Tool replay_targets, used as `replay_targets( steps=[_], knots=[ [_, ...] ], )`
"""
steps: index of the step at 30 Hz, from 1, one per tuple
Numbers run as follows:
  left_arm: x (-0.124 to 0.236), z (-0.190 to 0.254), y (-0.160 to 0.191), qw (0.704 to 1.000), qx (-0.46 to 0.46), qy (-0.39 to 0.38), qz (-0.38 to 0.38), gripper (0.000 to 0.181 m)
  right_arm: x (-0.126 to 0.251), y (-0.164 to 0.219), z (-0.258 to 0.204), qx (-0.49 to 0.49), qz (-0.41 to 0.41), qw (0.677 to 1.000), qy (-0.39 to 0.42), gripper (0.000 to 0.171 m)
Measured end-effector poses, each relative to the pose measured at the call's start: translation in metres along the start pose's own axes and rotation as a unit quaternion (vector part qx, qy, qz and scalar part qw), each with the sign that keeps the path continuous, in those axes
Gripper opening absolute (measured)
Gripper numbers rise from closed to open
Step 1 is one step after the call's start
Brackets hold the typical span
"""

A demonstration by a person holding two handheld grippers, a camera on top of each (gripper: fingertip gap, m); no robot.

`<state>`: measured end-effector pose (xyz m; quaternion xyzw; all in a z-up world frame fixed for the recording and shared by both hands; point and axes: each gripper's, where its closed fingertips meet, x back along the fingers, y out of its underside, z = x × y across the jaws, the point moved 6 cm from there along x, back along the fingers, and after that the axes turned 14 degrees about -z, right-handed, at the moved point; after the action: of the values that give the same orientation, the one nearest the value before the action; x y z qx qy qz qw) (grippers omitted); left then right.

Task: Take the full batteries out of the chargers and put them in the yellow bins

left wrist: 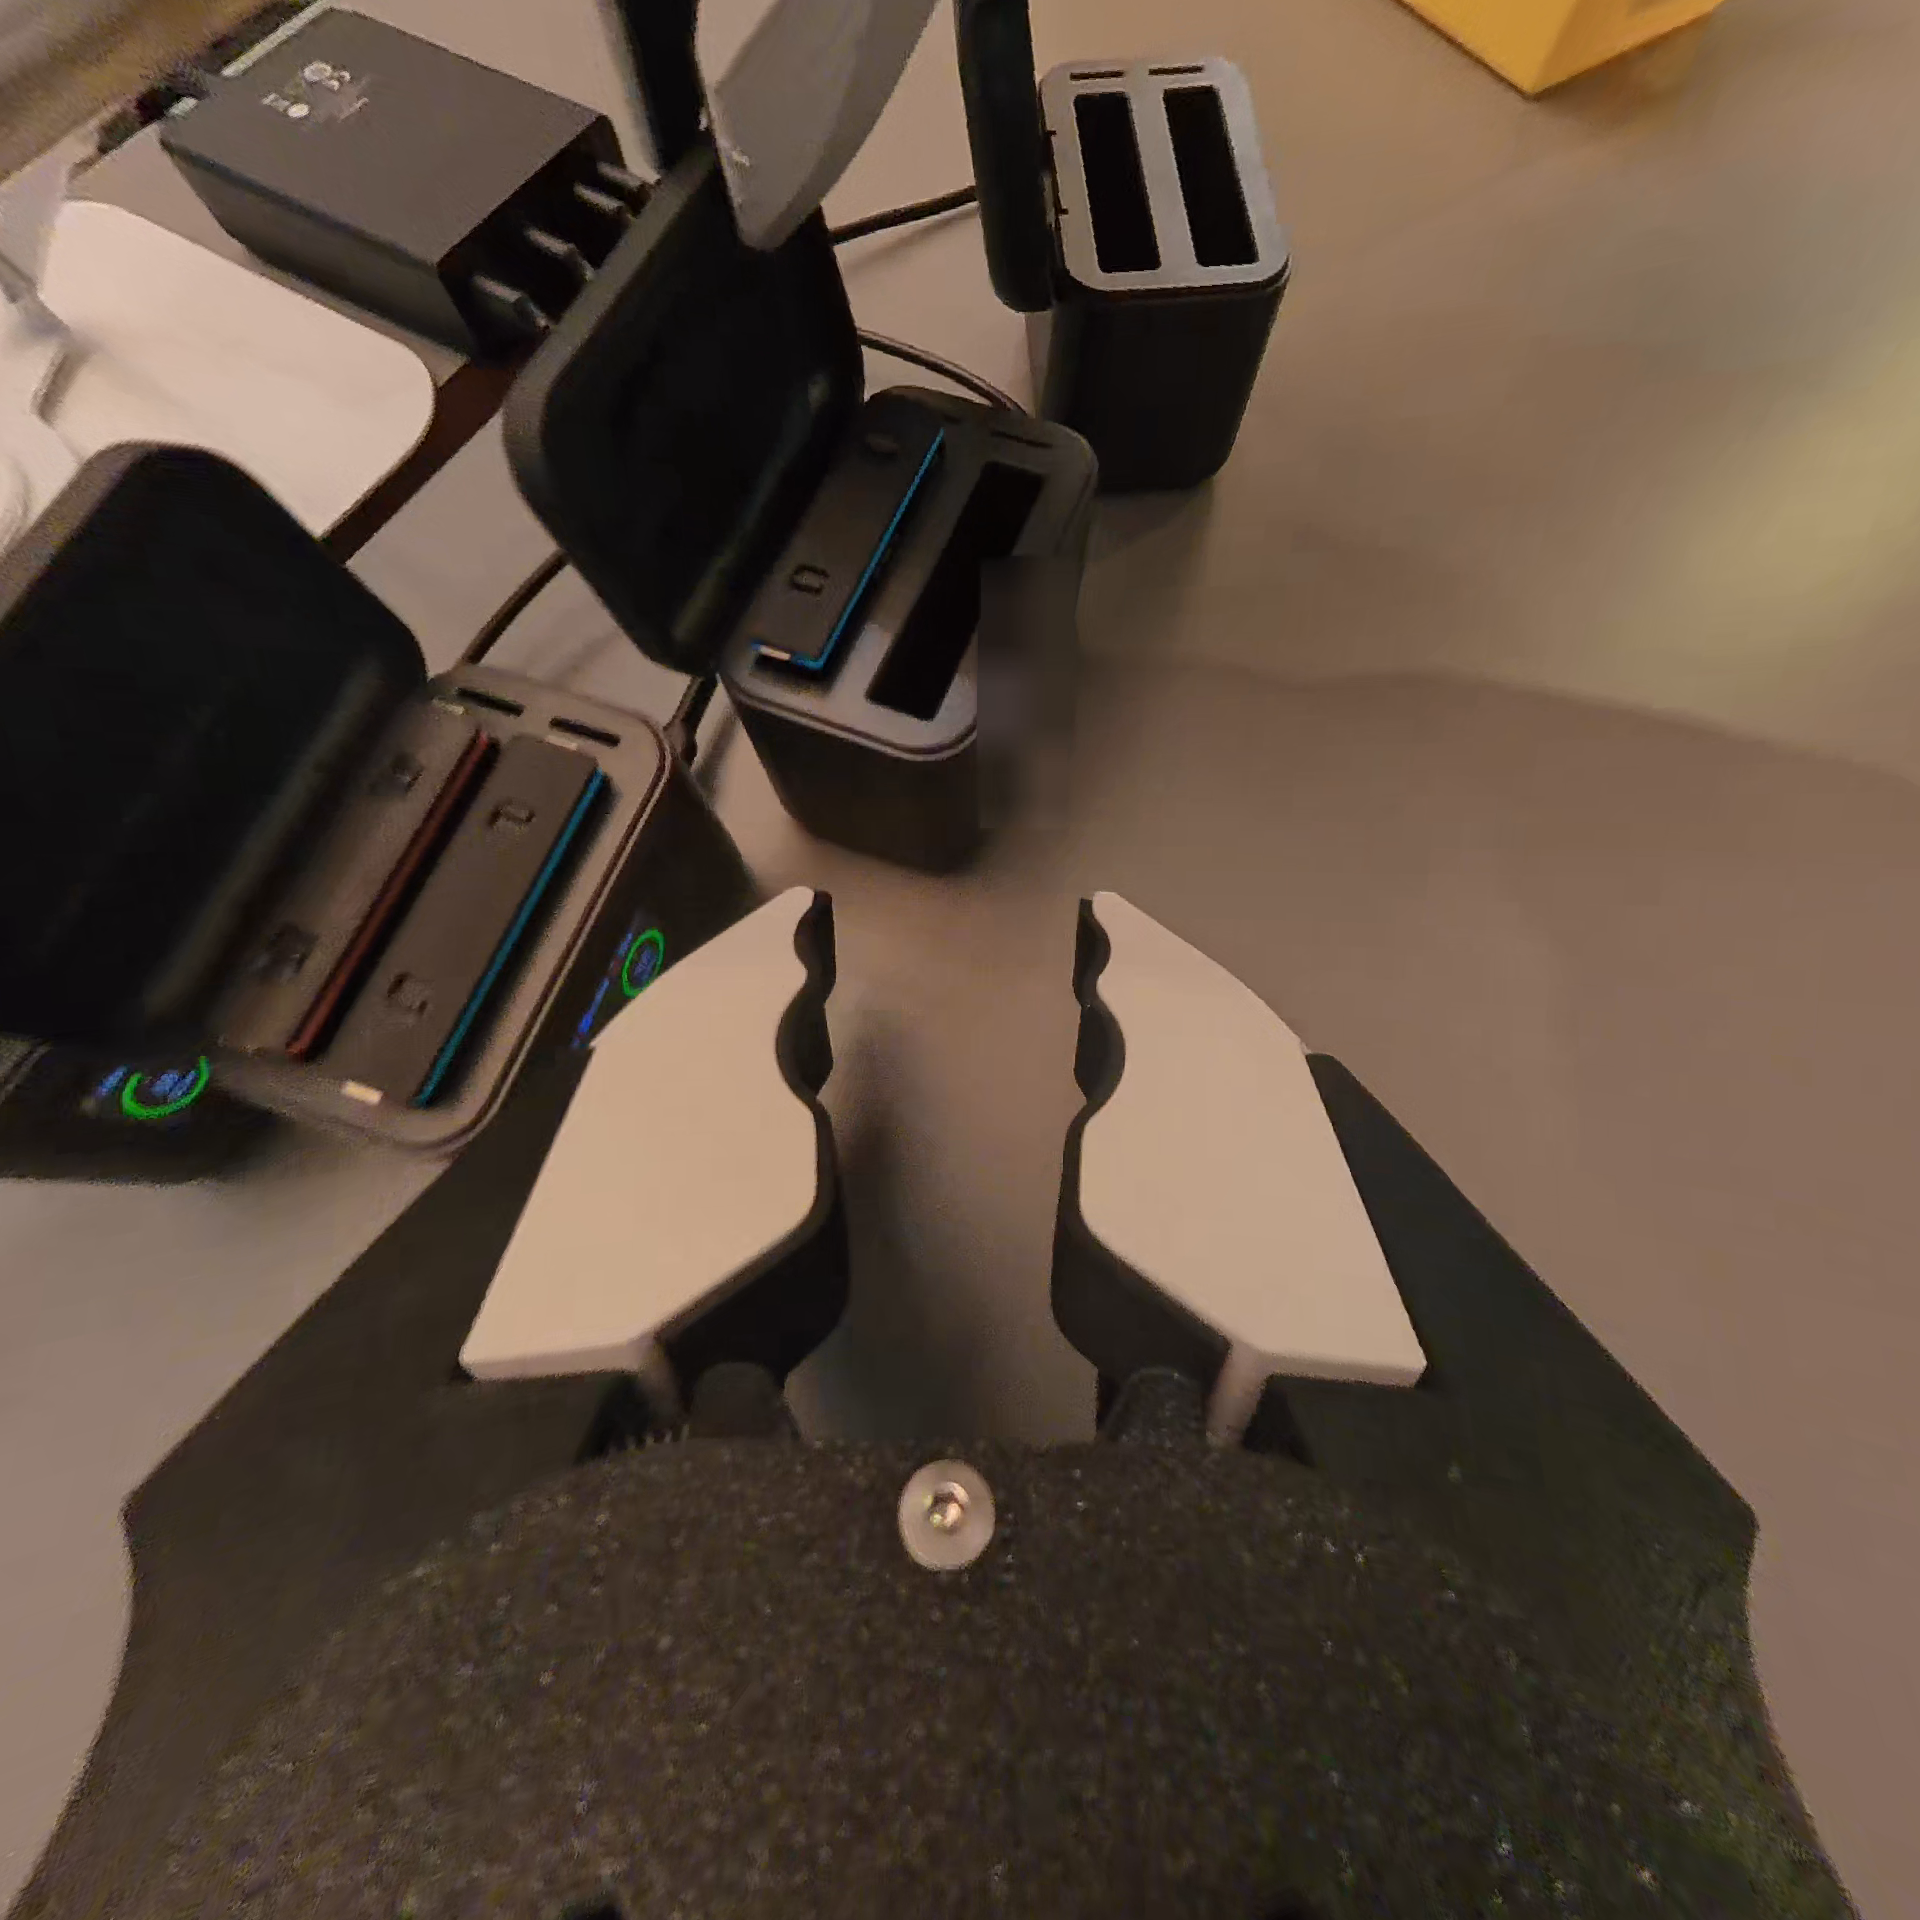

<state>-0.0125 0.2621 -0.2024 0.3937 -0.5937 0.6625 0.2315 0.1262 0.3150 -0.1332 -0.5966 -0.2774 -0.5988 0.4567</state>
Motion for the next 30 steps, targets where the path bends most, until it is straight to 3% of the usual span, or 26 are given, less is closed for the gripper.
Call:
replay_targets(
  steps=[10, 16, 23, 27, 30],
  knots=[
    [0.029, -0.003, 0.037, 0.998, 0.026, -0.04, -0.029, 0.043, 0.007, 0.002, -0.004, -0.025, -0.009, 0.999, 0.038, 0.012],
    [0.04, -0.006, 0.041, 0.997, 0.049, -0.062, -0.013, 0.042, 0.025, 0.001, -0.015, -0.04, 0.024, 0.997, 0.055, 0.022],
    [0.047, -0.018, 0.042, 0.992, 0.073, -0.097, 0.033, 0.042, 0.067, 0.006, -0.047, -0.075, 0.168, 0.978, 0.099, 0.023],
    [0.044, -0.031, 0.044, 0.987, 0.105, -0.107, 0.054, 0.048, 0.071, 0.002, -0.068, -0.09, 0.23, 0.963, 0.105, 0.029],
    [0.038, -0.039, 0.044, 0.985, 0.112, -0.118, 0.055, 0.051, 0.064, -0.007, -0.078, -0.104, 0.268, 0.952, 0.108, 0.008]
  ],
)
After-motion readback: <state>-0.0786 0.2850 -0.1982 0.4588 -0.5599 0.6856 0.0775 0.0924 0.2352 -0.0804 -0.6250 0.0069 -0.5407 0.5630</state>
